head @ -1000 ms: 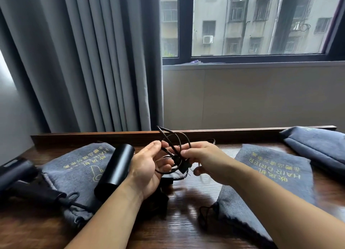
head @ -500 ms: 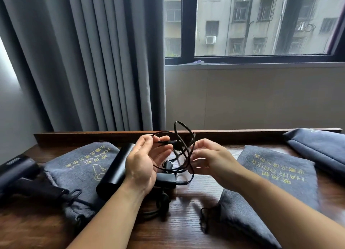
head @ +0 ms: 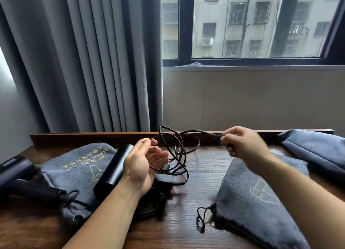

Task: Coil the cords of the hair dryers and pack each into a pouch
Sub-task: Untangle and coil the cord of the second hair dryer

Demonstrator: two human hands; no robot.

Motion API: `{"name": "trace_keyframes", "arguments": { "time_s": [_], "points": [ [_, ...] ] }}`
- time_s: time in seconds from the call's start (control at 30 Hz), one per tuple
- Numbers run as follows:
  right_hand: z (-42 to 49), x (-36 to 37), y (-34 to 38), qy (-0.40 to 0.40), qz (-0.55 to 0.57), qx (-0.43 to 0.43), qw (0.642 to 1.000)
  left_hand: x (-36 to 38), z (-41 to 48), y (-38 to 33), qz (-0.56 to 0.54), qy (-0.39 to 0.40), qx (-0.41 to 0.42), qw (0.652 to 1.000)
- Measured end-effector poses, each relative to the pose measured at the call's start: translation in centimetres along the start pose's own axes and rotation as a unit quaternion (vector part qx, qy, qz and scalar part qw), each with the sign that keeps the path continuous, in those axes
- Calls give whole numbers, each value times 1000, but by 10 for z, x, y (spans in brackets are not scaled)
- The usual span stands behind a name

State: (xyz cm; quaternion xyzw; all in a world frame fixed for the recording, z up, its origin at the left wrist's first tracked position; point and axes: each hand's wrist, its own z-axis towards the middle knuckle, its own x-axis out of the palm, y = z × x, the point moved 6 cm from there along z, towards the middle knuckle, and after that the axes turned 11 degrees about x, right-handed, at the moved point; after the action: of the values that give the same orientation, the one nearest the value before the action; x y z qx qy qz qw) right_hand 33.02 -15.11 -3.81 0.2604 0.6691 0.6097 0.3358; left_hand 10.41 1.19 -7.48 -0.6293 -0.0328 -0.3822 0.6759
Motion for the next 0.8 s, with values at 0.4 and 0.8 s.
{"name": "trace_keyframes", "arguments": {
  "time_s": [0.4,0.8],
  "points": [
    [-42,-141,45,-89,312,-97,941,-2,3,2,8,-20,-7,1000],
    [-43,-32,72,127,335,-89,929,-2,0,-9,-122,-21,-27,992]
  ]
}}
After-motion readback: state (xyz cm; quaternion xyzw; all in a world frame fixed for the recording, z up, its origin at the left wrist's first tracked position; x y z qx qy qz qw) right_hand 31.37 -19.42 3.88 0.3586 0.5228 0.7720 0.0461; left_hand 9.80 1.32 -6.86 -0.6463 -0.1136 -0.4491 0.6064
